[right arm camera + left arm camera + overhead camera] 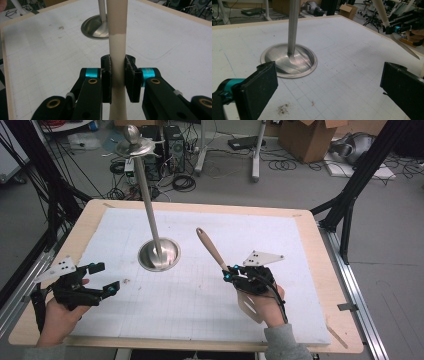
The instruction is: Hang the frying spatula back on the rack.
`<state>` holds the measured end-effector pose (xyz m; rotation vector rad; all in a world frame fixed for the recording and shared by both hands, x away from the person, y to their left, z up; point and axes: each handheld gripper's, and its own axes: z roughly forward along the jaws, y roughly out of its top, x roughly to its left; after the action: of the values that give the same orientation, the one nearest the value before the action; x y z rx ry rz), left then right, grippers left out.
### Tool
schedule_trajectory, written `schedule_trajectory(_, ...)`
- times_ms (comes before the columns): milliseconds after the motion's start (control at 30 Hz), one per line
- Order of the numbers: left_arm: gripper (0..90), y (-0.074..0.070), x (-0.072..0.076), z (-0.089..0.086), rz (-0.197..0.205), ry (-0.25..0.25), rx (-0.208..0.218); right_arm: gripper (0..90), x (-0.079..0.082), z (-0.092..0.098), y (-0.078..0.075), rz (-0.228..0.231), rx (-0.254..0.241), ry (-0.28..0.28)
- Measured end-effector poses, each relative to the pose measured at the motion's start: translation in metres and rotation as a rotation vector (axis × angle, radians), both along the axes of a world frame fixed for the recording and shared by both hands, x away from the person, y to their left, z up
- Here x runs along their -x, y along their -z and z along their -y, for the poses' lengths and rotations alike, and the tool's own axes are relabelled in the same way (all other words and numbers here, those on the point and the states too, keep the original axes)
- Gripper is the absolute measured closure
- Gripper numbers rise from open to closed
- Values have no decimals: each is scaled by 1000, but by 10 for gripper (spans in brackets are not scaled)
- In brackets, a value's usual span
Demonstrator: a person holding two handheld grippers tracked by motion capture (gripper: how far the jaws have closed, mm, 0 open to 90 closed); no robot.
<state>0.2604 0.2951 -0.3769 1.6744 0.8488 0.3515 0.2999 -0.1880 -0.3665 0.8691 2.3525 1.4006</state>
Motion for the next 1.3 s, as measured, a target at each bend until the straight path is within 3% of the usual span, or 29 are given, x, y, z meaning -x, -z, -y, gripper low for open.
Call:
schedule_trajectory(367, 18, -4, 2, -2, 22, 2, 18, 782, -1, -3, -34, 45, 1, -33)
schedule_trajectory(533, 18, -7, 4, 0, 58, 11, 23, 781, -2, -2, -43, 52, -4, -47)
schedule_trajectory(1300, 18, -9, 6, 0, 57, 6, 23, 781, -8, -3, -76, 55, -15, -70)
